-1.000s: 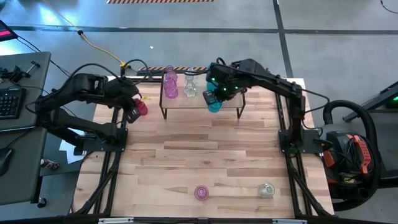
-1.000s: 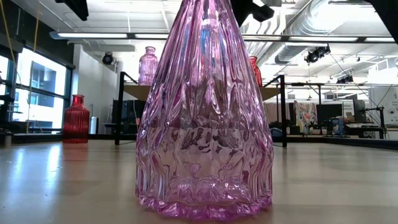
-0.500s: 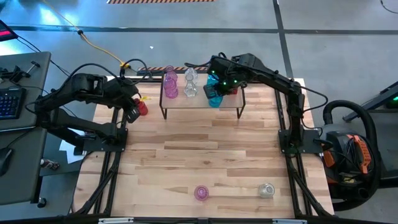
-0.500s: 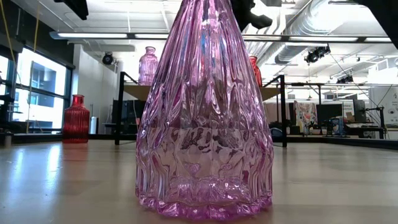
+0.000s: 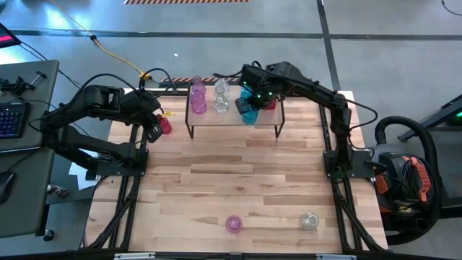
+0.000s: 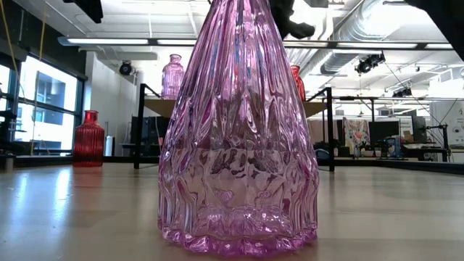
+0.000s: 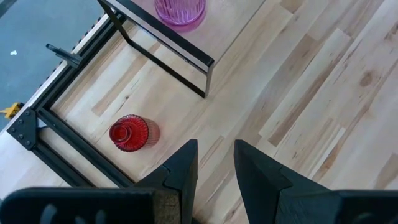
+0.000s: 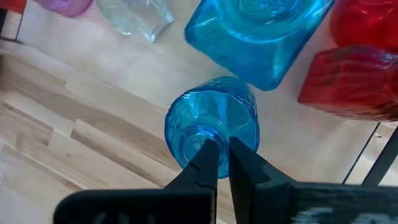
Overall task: Sort vases onto shelf
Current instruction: Put the blue vase on the shelf aligned with the other blue vases
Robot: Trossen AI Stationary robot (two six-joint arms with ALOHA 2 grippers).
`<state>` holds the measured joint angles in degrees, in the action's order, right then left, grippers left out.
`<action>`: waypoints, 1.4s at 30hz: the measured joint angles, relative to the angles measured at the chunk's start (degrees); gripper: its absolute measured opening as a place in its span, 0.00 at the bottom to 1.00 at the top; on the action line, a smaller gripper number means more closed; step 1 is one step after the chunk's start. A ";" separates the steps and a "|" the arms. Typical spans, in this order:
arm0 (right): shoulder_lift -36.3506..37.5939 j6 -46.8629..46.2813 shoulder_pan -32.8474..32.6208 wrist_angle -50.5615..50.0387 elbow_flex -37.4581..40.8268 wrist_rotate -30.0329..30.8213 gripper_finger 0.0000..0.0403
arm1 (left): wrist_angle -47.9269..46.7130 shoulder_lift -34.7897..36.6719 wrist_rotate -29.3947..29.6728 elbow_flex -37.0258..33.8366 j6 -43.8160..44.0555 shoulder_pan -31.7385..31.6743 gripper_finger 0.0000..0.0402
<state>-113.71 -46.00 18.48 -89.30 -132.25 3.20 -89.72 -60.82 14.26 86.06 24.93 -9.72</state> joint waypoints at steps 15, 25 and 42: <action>-0.19 1.02 0.79 0.12 0.00 0.04 0.00 | 0.01 0.00 0.02 0.00 0.00 0.00 0.24; -0.74 1.07 1.07 1.06 -0.04 -0.21 0.00 | 0.04 0.00 0.02 0.00 0.00 0.00 0.24; -0.81 1.51 1.80 0.90 -0.07 -0.23 0.00 | 1.11 -0.02 0.02 0.00 0.46 0.00 0.24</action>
<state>-114.52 -44.49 20.28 -88.40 -132.31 2.97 -88.61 -60.84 14.28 86.06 25.39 -9.72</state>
